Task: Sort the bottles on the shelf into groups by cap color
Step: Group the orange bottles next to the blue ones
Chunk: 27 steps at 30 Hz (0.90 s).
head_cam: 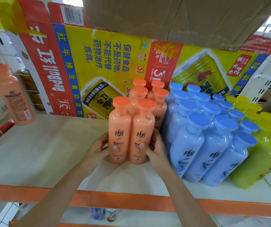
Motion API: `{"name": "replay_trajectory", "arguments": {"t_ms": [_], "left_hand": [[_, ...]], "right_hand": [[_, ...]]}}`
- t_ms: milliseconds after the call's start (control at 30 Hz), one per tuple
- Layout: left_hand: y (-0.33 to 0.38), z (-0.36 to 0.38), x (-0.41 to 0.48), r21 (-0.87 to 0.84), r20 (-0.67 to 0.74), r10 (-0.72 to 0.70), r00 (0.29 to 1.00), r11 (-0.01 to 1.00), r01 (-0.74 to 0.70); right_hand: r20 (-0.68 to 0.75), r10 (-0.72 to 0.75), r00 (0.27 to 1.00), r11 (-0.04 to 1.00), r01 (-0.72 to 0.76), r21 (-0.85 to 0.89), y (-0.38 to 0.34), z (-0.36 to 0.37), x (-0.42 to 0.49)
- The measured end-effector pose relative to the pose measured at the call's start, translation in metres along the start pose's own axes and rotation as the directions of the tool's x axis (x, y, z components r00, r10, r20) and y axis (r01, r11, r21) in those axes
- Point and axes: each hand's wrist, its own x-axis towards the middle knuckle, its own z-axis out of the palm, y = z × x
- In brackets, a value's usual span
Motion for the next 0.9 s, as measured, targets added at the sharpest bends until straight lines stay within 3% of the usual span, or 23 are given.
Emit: {"name": "replay_trajectory", "arguments": {"t_ms": [667, 900], "left_hand": [[0.000, -0.003, 0.001, -0.004, -0.003, -0.006, 1.000, 1.000, 0.006], [0.010, -0.011, 0.003, 0.113, 0.064, -0.022, 0.998, 0.993, 0.015]], "right_hand": [[0.060, 0.027, 0.998, 0.998, -0.024, -0.050, -0.010, -0.003, -0.003], [0.111, 0.056, 0.992, 0.992, -0.043, -0.116, -0.012, -0.006, -0.002]]}}
